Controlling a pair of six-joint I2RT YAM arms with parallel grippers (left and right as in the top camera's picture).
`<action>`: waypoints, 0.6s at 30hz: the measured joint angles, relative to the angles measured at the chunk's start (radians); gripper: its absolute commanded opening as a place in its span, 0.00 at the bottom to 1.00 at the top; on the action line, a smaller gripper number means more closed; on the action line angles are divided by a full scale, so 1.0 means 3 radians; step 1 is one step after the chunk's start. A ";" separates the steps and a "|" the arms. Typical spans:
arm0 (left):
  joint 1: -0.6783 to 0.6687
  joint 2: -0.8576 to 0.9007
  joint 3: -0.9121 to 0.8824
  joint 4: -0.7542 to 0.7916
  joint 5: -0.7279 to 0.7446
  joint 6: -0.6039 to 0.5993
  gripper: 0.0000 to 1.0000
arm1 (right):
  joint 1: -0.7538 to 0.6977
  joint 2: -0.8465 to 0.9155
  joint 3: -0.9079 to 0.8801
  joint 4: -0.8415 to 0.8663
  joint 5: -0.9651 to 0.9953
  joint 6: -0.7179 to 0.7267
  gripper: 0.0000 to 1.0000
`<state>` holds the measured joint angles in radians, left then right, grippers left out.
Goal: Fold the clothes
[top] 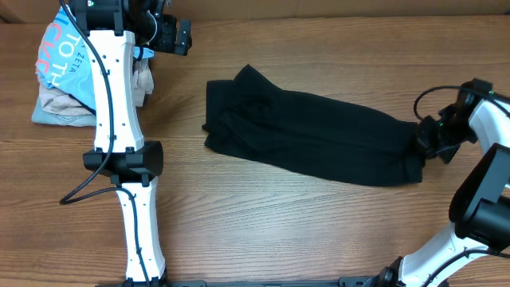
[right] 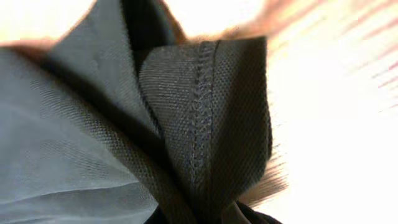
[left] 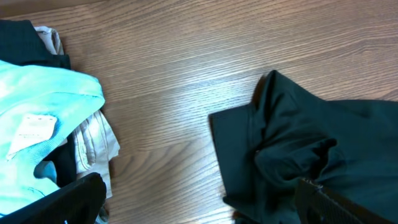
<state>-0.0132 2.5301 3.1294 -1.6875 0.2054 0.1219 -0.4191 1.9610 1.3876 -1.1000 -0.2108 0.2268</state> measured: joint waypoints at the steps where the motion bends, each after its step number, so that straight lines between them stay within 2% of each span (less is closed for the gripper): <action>1: 0.0000 0.0000 0.0000 0.0000 -0.0001 -0.0001 1.00 | 0.0009 0.0000 0.0060 -0.0046 -0.0010 -0.0011 0.04; 8: -0.0001 0.0000 0.0000 0.0000 0.0000 -0.0001 1.00 | 0.0468 -0.0042 0.0364 -0.0235 -0.0149 -0.0062 0.04; 16: -0.0001 0.0000 0.0000 0.0000 0.0000 -0.0001 1.00 | 0.1638 -0.0131 0.0406 -0.0001 -0.0202 0.0170 0.05; 18: -0.0001 0.0000 0.0000 0.0000 0.0000 -0.0001 1.00 | 0.1904 -0.0132 0.0406 0.0174 -0.0184 0.0299 0.36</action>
<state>-0.0135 2.5301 3.1294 -1.6875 0.2054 0.1215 0.1520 1.9213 1.5093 -1.0477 -0.2661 0.3164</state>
